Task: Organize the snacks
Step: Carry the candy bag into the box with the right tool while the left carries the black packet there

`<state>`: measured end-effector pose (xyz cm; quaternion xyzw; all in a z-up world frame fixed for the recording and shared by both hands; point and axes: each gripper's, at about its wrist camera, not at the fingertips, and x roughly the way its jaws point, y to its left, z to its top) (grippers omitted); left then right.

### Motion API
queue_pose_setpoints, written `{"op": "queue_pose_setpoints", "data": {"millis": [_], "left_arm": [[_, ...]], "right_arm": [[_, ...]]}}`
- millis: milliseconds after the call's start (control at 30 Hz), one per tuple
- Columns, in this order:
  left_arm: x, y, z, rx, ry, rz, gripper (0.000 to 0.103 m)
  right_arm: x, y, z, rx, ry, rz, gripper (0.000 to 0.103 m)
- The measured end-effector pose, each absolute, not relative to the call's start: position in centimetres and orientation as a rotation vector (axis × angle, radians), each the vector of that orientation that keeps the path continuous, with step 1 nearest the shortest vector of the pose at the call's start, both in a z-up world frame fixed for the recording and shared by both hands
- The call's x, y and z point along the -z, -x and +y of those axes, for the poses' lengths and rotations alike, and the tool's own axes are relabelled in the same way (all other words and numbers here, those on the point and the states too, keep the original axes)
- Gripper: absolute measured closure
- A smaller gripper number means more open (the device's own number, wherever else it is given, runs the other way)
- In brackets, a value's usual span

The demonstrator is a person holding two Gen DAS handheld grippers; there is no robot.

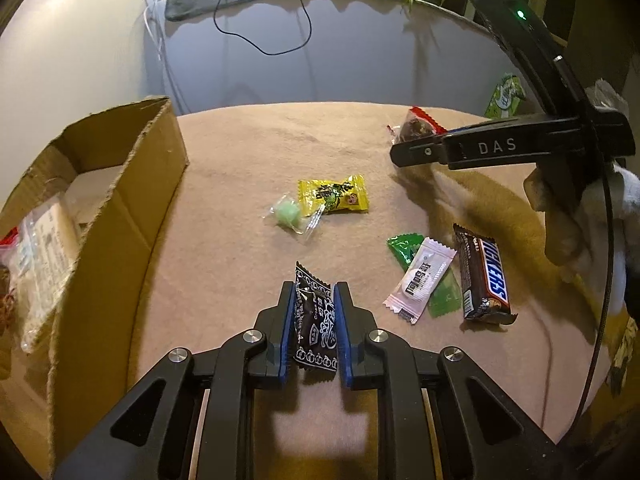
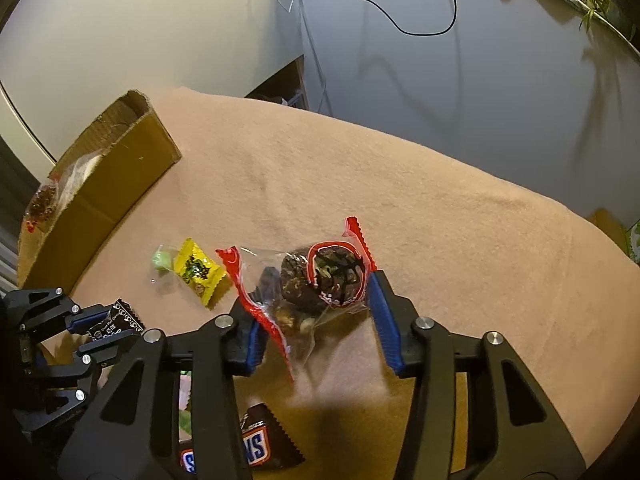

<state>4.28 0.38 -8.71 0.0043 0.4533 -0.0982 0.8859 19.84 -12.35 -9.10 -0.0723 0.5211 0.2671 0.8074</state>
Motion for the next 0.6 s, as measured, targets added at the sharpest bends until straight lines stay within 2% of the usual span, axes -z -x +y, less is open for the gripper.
{"op": "queue_pose_setpoints", "data": {"millis": [600], "left_arm": [[3.2,-0.8,5.0,0.126,0.072,0.769,0.086]], "right_arm": [[2.0,-17.2,-8.7,-0.645,0.152,0.965,0.061]]}}
